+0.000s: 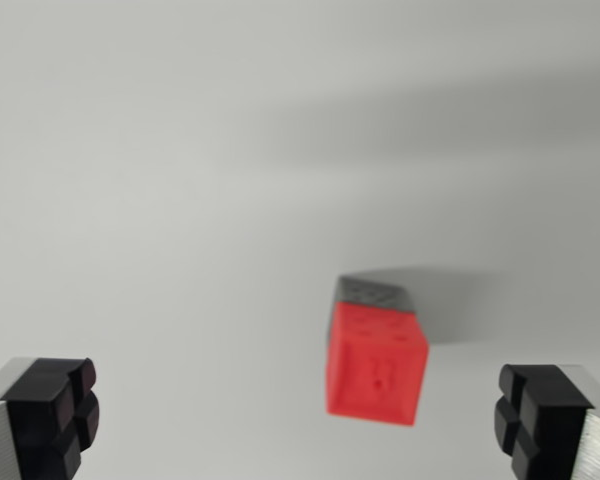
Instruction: Destack cube
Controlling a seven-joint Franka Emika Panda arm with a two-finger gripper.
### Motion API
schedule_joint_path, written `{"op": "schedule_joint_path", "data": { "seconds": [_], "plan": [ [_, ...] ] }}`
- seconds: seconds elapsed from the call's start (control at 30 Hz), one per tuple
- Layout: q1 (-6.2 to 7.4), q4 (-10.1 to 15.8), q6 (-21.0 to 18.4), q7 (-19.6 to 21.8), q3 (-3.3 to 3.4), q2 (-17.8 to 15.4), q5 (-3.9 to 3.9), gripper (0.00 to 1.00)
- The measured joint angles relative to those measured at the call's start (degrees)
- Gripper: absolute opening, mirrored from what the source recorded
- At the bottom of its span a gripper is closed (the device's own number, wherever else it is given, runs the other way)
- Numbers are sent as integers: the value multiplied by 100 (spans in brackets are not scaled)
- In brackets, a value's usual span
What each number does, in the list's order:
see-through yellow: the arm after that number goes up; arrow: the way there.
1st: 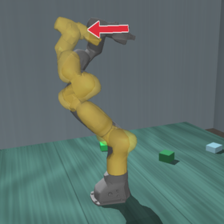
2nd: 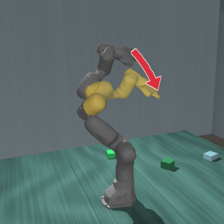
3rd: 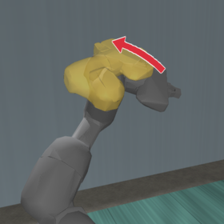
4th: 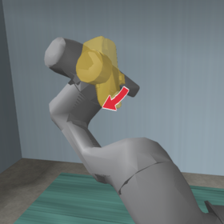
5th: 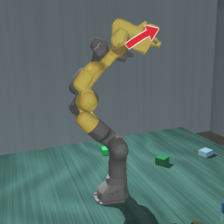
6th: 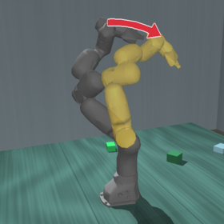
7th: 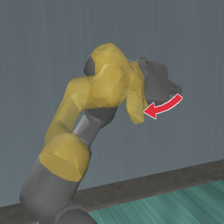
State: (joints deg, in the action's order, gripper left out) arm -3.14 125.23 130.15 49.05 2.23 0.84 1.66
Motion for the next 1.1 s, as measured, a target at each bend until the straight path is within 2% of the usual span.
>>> {"op": "schedule_joint_path", "data": {
  "seconds": [0.67,1.1],
  "plan": [
    [-10,1041,788,172,150,-50,-46,100],
    [-14,1686,1404,286,280,66,-78,100]
  ]
}}
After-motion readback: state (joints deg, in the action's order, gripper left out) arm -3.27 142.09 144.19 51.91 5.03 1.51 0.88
